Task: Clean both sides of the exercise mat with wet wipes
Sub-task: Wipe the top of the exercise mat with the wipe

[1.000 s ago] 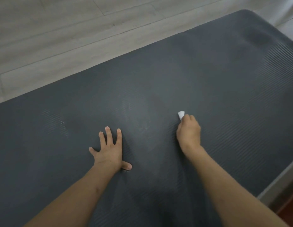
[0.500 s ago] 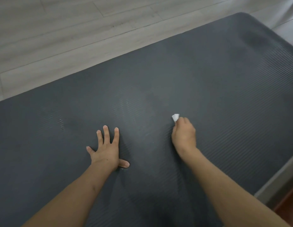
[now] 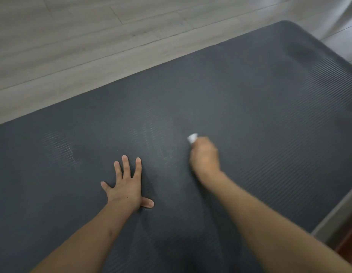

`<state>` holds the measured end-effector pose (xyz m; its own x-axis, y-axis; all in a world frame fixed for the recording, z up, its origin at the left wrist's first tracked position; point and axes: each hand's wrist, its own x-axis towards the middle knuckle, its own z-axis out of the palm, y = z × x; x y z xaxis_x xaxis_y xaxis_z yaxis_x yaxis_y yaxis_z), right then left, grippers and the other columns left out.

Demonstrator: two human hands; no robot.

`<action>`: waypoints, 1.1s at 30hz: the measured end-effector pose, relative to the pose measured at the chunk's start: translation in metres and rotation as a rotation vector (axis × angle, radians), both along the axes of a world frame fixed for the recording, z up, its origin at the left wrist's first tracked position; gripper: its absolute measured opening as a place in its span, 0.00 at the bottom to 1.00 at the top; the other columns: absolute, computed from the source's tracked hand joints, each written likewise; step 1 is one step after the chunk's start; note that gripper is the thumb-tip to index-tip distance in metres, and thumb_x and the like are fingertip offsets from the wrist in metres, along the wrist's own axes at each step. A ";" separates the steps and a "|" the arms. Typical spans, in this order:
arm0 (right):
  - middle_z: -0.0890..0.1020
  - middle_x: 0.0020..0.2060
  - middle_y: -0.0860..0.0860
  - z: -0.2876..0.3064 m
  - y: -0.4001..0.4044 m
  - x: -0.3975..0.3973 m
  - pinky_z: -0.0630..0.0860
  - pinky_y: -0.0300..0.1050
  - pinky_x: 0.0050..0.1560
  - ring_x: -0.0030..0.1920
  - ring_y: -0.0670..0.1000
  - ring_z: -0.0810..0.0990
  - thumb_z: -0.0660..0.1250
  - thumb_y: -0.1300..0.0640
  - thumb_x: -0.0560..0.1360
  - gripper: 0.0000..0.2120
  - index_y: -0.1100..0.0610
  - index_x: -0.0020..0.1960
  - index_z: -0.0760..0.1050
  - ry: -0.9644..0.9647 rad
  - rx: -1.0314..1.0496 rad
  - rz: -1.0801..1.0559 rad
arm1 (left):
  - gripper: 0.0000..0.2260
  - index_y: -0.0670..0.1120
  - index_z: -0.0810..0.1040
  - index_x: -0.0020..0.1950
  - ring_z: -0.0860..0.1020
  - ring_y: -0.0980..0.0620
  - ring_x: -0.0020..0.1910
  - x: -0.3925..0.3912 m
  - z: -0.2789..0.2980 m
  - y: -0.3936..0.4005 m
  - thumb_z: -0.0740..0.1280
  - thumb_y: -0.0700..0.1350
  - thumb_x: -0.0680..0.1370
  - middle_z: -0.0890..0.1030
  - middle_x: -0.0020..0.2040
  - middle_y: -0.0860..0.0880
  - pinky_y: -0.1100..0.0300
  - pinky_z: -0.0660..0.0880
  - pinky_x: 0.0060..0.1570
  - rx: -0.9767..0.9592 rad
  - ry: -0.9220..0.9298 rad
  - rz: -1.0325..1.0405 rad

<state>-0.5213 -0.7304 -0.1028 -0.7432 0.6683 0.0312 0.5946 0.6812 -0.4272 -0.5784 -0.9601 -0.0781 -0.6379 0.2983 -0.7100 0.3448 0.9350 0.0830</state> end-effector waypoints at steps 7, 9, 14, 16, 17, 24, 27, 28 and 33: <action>0.78 0.45 0.59 -0.001 0.033 -0.013 0.74 0.52 0.46 0.46 0.62 0.78 0.57 0.61 0.76 0.07 0.59 0.46 0.74 -0.025 0.165 0.420 | 0.67 0.57 0.24 0.79 0.24 0.42 0.78 0.001 -0.003 -0.001 0.80 0.64 0.67 0.18 0.76 0.48 0.23 0.48 0.73 0.005 0.006 0.001; 0.78 0.50 0.63 0.005 0.107 -0.009 0.71 0.55 0.50 0.50 0.64 0.77 0.57 0.64 0.78 0.06 0.62 0.49 0.74 -0.108 0.156 0.057 | 0.68 0.56 0.24 0.79 0.24 0.42 0.78 0.000 -0.004 0.000 0.80 0.64 0.67 0.18 0.75 0.47 0.23 0.48 0.73 0.007 0.011 0.001; 0.80 0.47 0.63 0.003 0.039 -0.017 0.74 0.54 0.47 0.47 0.65 0.79 0.62 0.64 0.78 0.05 0.64 0.49 0.76 -0.008 0.098 -0.024 | 0.68 0.56 0.24 0.79 0.24 0.41 0.78 0.000 -0.003 0.001 0.80 0.64 0.67 0.18 0.75 0.47 0.22 0.48 0.73 -0.002 0.002 0.002; 0.80 0.41 0.60 -0.005 -0.044 -0.011 0.77 0.52 0.40 0.41 0.62 0.79 0.69 0.65 0.73 0.02 0.62 0.45 0.77 0.045 0.040 0.285 | 0.67 0.57 0.24 0.79 0.24 0.42 0.78 0.000 -0.004 -0.001 0.80 0.64 0.67 0.18 0.76 0.48 0.23 0.48 0.73 0.011 0.014 0.008; 0.78 0.40 0.57 -0.008 -0.074 -0.003 0.77 0.50 0.38 0.39 0.60 0.78 0.71 0.66 0.71 0.06 0.60 0.44 0.75 0.041 0.048 0.481 | 0.67 0.57 0.25 0.79 0.24 0.43 0.78 0.000 -0.004 -0.002 0.80 0.64 0.67 0.19 0.76 0.48 0.23 0.48 0.74 0.015 0.020 0.009; 0.74 0.42 0.62 0.003 0.108 0.019 0.71 0.56 0.38 0.41 0.65 0.76 0.61 0.68 0.74 0.04 0.62 0.41 0.69 -0.101 0.252 0.178 | 0.68 0.58 0.24 0.79 0.23 0.43 0.78 -0.001 -0.005 -0.003 0.80 0.65 0.66 0.18 0.76 0.48 0.23 0.47 0.73 0.021 0.022 0.003; 0.75 0.43 0.64 0.004 0.109 0.038 0.72 0.60 0.42 0.42 0.67 0.75 0.60 0.69 0.75 0.03 0.64 0.43 0.70 -0.047 0.191 -0.082 | 0.67 0.58 0.24 0.79 0.23 0.42 0.78 0.001 -0.003 -0.003 0.79 0.65 0.67 0.19 0.76 0.48 0.23 0.45 0.73 0.024 0.032 0.006; 0.76 0.43 0.64 0.002 0.081 0.040 0.72 0.59 0.42 0.42 0.66 0.76 0.61 0.68 0.74 0.03 0.64 0.42 0.71 -0.020 0.175 -0.105 | 0.67 0.57 0.24 0.79 0.24 0.42 0.78 0.001 -0.002 -0.002 0.79 0.64 0.67 0.19 0.76 0.48 0.23 0.45 0.73 0.023 0.037 0.007; 0.74 0.40 0.54 -0.010 -0.094 0.086 0.72 0.49 0.39 0.39 0.56 0.73 0.60 0.64 0.72 0.04 0.56 0.45 0.70 0.018 0.046 0.454 | 0.56 0.58 0.33 0.83 0.30 0.42 0.81 0.018 0.001 -0.007 0.75 0.63 0.73 0.28 0.81 0.48 0.28 0.49 0.76 0.067 0.136 -0.008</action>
